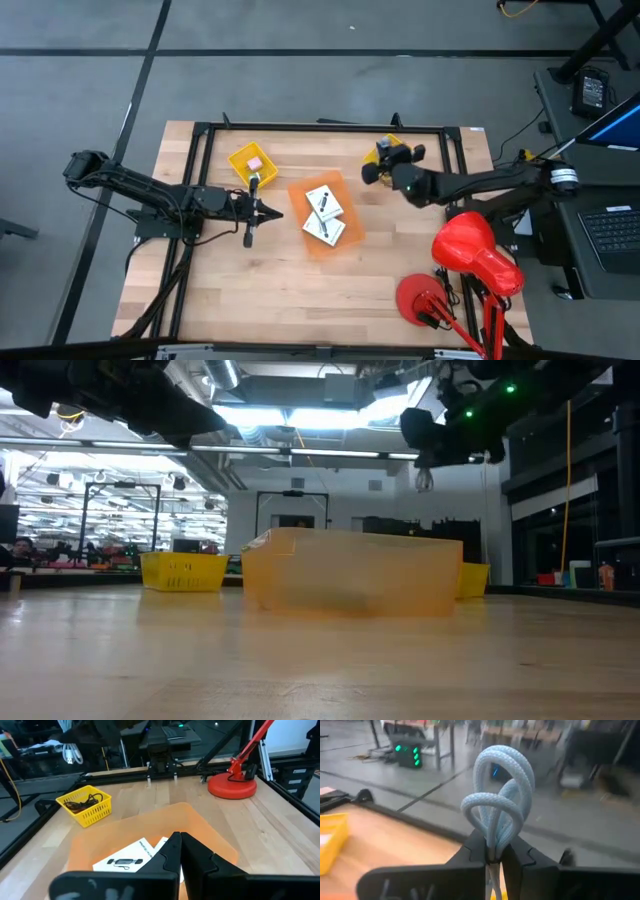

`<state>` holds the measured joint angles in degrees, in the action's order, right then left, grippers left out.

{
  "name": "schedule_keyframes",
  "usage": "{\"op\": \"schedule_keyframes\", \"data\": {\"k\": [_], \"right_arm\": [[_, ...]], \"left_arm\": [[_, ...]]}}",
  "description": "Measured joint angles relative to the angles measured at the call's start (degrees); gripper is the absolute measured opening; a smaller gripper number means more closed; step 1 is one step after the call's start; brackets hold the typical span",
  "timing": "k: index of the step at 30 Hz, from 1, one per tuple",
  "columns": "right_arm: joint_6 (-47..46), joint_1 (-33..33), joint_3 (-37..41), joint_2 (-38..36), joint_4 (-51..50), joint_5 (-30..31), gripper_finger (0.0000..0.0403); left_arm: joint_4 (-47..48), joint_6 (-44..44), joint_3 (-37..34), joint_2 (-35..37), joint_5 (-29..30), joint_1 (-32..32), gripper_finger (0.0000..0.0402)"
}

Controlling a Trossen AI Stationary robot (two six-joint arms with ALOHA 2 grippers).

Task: Pick and place items into bin
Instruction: Put the blue charger cable into the right yellow bin

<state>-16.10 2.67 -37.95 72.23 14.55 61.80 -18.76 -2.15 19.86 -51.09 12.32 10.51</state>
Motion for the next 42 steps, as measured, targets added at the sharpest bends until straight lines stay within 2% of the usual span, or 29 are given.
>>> {"op": "schedule_keyframes", "data": {"k": [4, 10, 14, 17, 24, 31, 42], "right_arm": [[-13.0, 4.3, 0.0, -5.3, -12.4, -10.3, 0.0017], [-22.4, 11.2, -0.6, -8.5, -26.2, -19.7, 0.0017], [-24.6, 15.7, -3.2, -7.9, -33.0, -27.7, 0.0017], [-24.1, 18.6, -5.2, -7.7, -36.8, -31.3, 0.0017], [-24.4, 24.3, -7.3, -7.7, -40.8, -42.1, 0.0017], [-25.7, 27.8, -7.3, -7.0, -44.9, -44.6, 0.0017], [-26.2, 28.1, -7.3, -1.1, -43.0, -45.5, 0.0017]], "left_arm": [[0.1, -0.1, 0.0, 0.0, 0.0, 0.0, 0.0005], [0.6, -0.6, 0.0, 0.0, 0.0, 0.0, 0.0001], [0.6, -0.6, 0.0, 0.0, 0.0, 0.0, 0.0005], [0.6, -0.6, 0.0, 0.0, 0.0, 0.0, 0.0007], [0.6, -0.6, 0.0, 0.0, 0.0, 0.0, 0.0008], [0.6, -0.6, 0.0, 0.0, 0.1, 0.0, 0.0008], [0.5, -0.6, 0.0, 0.0, 0.2, 0.0, 0.0006]]}}
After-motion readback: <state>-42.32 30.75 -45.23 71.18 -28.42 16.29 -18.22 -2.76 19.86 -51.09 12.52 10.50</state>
